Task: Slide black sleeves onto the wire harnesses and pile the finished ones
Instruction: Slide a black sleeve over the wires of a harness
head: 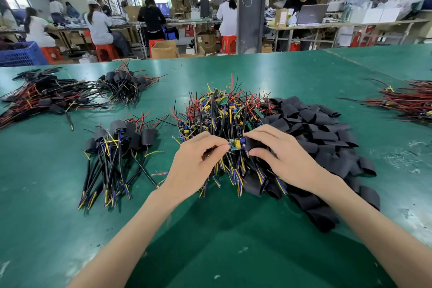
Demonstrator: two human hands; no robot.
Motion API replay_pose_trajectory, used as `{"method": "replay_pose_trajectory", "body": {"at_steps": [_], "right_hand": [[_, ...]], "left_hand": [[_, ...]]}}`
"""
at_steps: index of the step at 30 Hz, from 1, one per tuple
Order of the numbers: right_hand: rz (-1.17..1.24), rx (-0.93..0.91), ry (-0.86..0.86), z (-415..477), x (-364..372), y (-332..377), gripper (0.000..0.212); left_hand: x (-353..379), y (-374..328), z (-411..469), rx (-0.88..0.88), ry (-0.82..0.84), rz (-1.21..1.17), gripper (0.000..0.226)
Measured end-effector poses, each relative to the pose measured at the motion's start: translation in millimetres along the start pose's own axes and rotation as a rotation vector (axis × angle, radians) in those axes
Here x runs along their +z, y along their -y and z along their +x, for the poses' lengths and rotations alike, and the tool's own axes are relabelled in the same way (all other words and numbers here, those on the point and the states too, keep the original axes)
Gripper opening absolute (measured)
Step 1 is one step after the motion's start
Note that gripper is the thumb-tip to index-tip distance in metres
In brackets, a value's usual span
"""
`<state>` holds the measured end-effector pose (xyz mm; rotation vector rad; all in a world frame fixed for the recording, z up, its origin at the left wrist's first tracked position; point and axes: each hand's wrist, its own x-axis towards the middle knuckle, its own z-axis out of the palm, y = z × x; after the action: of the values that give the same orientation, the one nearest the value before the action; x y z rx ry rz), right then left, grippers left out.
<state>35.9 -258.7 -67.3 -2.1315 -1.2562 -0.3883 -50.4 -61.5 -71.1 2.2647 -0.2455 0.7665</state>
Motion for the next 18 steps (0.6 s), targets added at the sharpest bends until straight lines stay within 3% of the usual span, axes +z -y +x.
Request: {"method": "replay_pose_trajectory", "body": {"at_steps": [7, 13, 18], "right_hand": [[0.053, -0.016, 0.034, 0.6, -2.4, -3.1, 0.029], [0.058, -0.057, -0.042, 0.2, 2.0, 3.6, 0.033], [0.026, -0.117, -0.075, -1.5, 5.7, 6.1, 0.034]], "left_hand": [[0.3, 3.3, -0.1, 0.009, 0.040, 0.065, 0.009], [4.0, 2.6, -1.4, -0.015, 0.043, 0.066, 0.018], [5.6, 1.5, -2.7, 0.006, 0.043, 0.102, 0.010]]}}
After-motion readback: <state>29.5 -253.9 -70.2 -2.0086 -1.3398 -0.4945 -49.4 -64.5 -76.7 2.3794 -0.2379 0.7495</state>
